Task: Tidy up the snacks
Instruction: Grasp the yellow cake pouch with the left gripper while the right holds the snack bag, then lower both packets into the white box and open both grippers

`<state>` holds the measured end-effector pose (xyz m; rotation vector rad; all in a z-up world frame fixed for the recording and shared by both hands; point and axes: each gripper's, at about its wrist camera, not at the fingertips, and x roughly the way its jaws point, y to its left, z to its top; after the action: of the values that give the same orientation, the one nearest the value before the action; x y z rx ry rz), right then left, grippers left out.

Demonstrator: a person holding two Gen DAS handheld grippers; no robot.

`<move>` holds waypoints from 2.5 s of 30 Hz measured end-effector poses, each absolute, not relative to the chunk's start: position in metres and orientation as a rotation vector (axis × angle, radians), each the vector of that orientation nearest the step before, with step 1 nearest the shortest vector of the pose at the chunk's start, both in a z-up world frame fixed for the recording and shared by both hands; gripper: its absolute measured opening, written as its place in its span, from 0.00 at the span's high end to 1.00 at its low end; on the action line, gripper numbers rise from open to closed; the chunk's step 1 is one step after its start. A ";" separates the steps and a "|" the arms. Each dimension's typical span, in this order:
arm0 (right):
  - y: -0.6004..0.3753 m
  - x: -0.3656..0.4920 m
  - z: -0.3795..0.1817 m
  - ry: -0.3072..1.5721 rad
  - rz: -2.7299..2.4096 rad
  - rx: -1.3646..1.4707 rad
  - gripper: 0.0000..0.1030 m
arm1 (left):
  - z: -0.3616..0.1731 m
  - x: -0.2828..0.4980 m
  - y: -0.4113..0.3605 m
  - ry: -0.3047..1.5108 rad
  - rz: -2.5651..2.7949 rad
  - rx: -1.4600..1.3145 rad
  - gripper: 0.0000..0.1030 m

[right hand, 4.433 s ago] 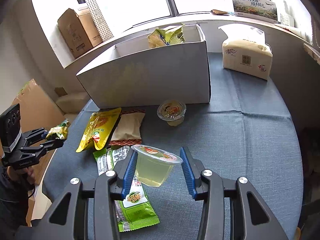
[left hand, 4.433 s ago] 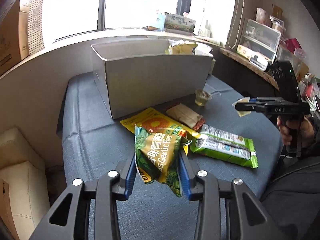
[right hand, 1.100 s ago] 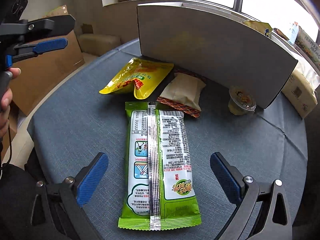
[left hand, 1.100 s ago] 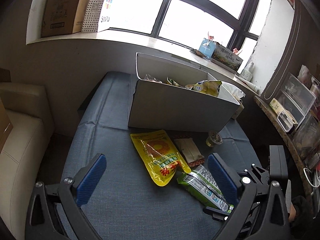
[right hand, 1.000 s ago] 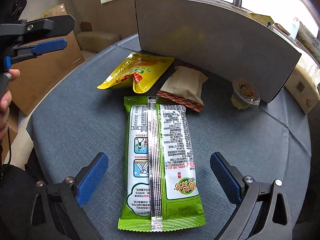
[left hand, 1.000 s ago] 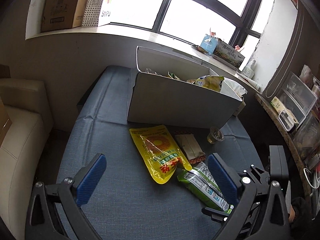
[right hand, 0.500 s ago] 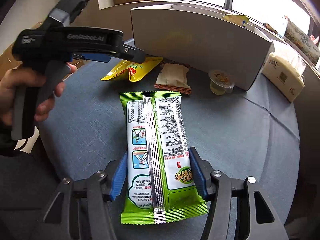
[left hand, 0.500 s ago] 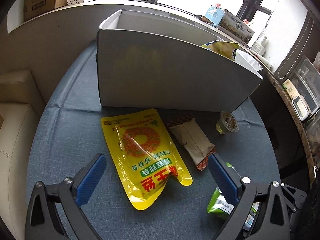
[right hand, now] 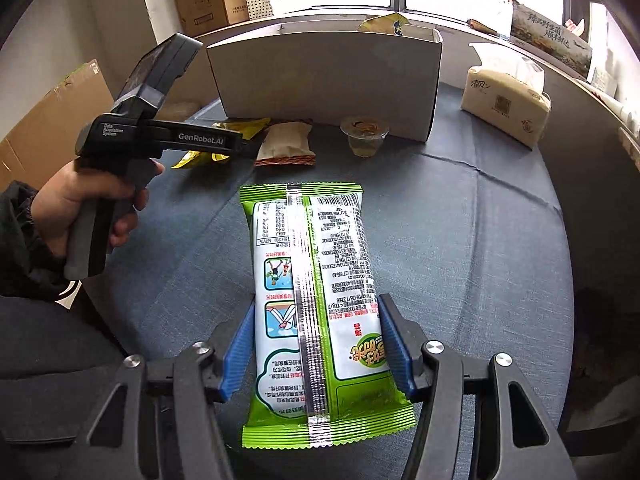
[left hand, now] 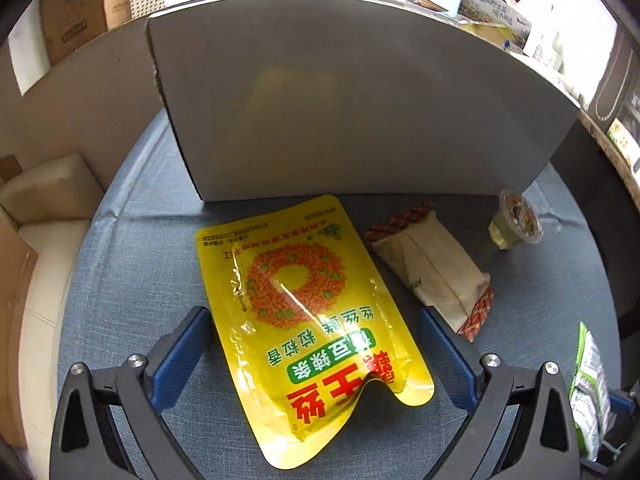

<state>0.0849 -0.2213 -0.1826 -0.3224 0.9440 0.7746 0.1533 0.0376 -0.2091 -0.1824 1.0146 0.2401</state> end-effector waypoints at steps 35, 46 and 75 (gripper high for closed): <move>-0.196 0.146 -0.077 0.649 0.845 -0.046 0.39 | -0.024 0.128 0.064 0.508 -0.024 -0.156 0.55; -0.124 0.281 -0.028 0.650 0.782 0.124 0.39 | -0.004 0.245 0.095 0.569 -0.004 -0.203 0.55; -0.111 0.312 -0.038 0.691 0.660 0.041 0.00 | -0.039 0.232 0.106 0.632 0.032 -0.195 0.00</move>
<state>0.3120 -0.1113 -0.0385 0.0408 0.6906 0.6597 0.2321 0.1062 -0.0389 -0.1950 0.6316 0.0315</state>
